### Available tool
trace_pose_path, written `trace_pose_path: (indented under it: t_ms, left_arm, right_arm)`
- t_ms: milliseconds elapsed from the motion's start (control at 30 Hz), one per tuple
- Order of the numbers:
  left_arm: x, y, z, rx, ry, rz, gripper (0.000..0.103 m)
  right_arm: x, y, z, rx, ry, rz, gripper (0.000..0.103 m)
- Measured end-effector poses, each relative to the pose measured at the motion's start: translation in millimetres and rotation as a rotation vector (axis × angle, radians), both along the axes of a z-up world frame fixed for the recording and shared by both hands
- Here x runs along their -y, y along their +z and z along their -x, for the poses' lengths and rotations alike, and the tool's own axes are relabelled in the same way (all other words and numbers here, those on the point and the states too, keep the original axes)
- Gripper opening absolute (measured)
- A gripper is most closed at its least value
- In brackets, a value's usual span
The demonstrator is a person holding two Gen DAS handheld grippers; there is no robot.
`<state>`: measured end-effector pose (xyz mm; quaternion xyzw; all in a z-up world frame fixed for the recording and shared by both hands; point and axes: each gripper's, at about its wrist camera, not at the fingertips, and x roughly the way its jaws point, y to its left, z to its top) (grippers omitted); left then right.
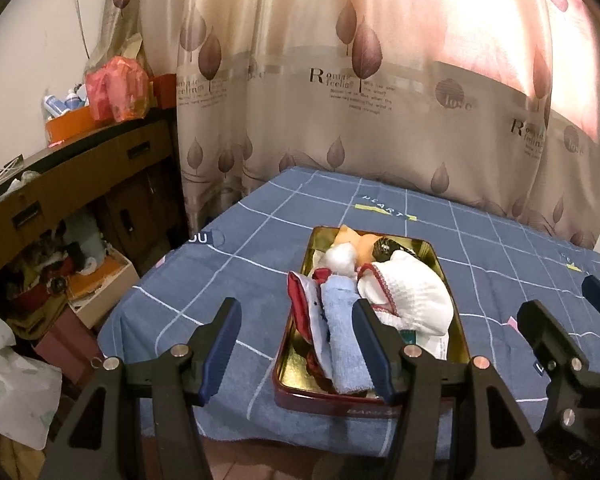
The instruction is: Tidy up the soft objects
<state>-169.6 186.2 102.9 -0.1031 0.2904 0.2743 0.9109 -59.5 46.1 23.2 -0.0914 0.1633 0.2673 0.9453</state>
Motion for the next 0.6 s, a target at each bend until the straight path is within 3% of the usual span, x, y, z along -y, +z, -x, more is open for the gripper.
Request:
trace_pose_path:
  t_ms: [600]
  left_arm:
    - [13,2,-2,-0.036,-0.039,-0.034,0.059]
  right_arm:
    - [0,-4,-2,-0.012,0.001,0.002,0.102]
